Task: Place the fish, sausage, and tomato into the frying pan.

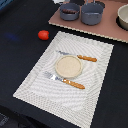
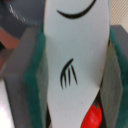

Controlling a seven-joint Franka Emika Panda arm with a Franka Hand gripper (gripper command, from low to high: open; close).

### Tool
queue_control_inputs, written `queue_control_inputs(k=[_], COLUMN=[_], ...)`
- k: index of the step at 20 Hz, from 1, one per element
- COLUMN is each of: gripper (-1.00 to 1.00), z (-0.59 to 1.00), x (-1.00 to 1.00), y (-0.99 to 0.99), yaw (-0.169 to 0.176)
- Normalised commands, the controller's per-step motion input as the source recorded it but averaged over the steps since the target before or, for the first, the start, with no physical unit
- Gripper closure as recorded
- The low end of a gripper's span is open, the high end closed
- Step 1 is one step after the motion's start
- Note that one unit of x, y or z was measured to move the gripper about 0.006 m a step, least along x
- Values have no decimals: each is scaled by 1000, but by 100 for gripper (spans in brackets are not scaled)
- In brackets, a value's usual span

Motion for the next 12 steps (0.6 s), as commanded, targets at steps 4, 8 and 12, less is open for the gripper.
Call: queue_control_inputs(k=[4,8,12], gripper=[100,100,-100], z=[-344,-371,-186], x=[387,169,-138], y=[551,487,236], yaw=[0,-2,0])
